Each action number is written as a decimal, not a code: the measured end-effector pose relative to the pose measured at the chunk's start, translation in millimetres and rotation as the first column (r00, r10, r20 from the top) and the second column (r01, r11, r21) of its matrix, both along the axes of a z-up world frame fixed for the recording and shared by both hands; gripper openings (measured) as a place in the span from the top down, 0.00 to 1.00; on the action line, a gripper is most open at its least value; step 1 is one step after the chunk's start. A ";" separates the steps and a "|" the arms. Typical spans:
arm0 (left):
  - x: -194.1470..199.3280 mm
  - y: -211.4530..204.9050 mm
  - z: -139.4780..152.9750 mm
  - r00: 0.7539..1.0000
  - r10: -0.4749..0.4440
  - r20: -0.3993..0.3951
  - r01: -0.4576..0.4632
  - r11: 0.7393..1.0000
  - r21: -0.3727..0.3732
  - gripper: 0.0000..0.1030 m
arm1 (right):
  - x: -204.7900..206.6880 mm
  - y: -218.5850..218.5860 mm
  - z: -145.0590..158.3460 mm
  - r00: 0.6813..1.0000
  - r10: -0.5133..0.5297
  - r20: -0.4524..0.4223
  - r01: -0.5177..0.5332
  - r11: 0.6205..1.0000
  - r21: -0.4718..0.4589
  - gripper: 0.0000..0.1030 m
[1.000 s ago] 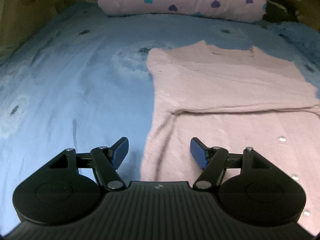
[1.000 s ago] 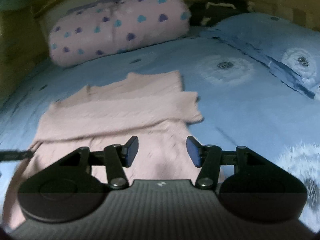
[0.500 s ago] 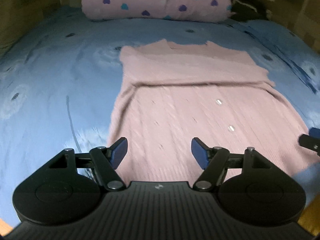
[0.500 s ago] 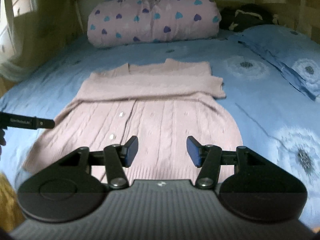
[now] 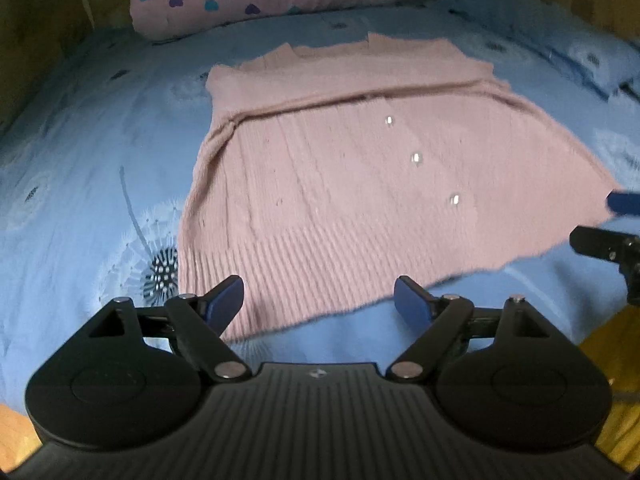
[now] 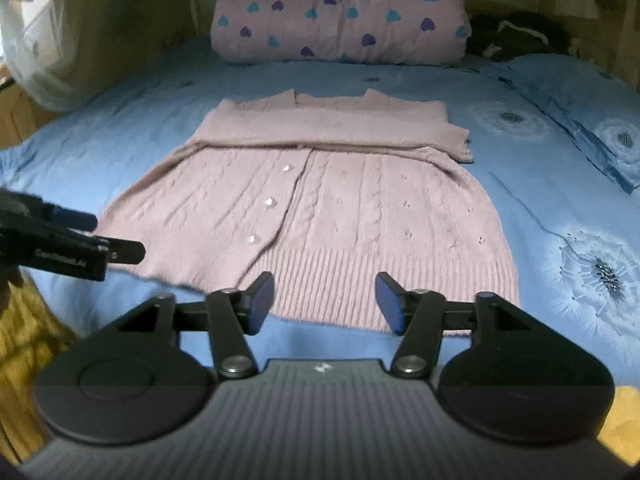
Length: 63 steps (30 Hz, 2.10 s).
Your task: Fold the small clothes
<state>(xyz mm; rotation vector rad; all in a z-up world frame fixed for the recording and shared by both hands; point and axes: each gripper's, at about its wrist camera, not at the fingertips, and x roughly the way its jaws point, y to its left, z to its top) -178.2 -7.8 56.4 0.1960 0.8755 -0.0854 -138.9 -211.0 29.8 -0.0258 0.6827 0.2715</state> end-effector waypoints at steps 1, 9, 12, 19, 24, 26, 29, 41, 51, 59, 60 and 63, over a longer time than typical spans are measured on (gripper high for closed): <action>-1.9 -1.1 -4.9 1.000 -0.003 -0.005 0.003 1.000 0.012 0.15 | -2.5 2.2 -2.6 1.000 -0.007 -0.001 0.007 1.000 -0.023 0.32; -2.6 -4.2 -28.0 1.000 -0.011 0.006 0.011 0.999 0.037 0.12 | -2.2 19.8 -26.5 0.999 0.018 -0.038 -0.025 0.979 -0.204 0.29; 2.8 -2.9 -32.4 1.000 0.001 0.024 -0.002 0.999 0.042 0.11 | 2.2 21.3 -35.8 0.999 0.002 -0.052 -0.013 0.978 -0.209 0.24; 20.3 -4.4 -38.5 0.998 0.014 0.054 -0.017 0.999 0.047 0.07 | 20.1 12.8 -44.1 0.998 -0.031 -0.048 0.022 0.985 -0.170 0.15; 34.0 -2.7 -40.5 0.998 0.022 0.059 -0.024 0.999 0.037 0.04 | 29.9 17.2 -49.1 0.999 -0.033 0.009 0.034 0.980 -0.197 0.15; 40.3 -0.9 -40.6 0.998 0.023 0.055 -0.024 0.999 0.022 0.04 | 34.6 20.4 -51.2 0.999 -0.039 0.033 0.045 0.976 -0.211 0.16; 50.6 2.0 -40.7 0.998 0.035 0.054 -0.035 0.999 -0.002 0.04 | 40.3 23.7 -52.9 0.997 -0.045 0.061 0.058 0.973 -0.224 0.16; 57.0 0.8 -46.0 0.991 0.046 0.128 -0.045 0.999 -0.012 0.11 | 46.1 26.7 -56.2 0.993 -0.037 0.113 0.061 0.974 -0.219 0.43; 54.3 -0.4 -45.7 0.986 0.040 0.160 -0.040 0.999 -0.006 0.24 | 30.5 15.3 -53.8 0.995 -0.049 0.083 0.068 0.968 -0.243 0.42; 54.3 -0.5 -40.6 0.979 0.051 0.197 -0.052 0.999 0.000 0.79 | 52.8 5.1 -57.2 0.987 -0.129 0.101 0.147 0.967 -0.210 0.86; 53.8 0.7 -38.8 0.978 0.055 0.202 -0.054 0.998 -0.011 0.83 | 53.1 4.6 -56.6 0.986 -0.132 0.105 0.152 0.966 -0.208 0.86; 50.6 0.7 -30.6 0.970 0.054 0.239 -0.053 0.999 -0.012 0.85 | 52.7 1.1 -50.8 0.983 -0.141 0.117 0.160 0.973 -0.168 0.88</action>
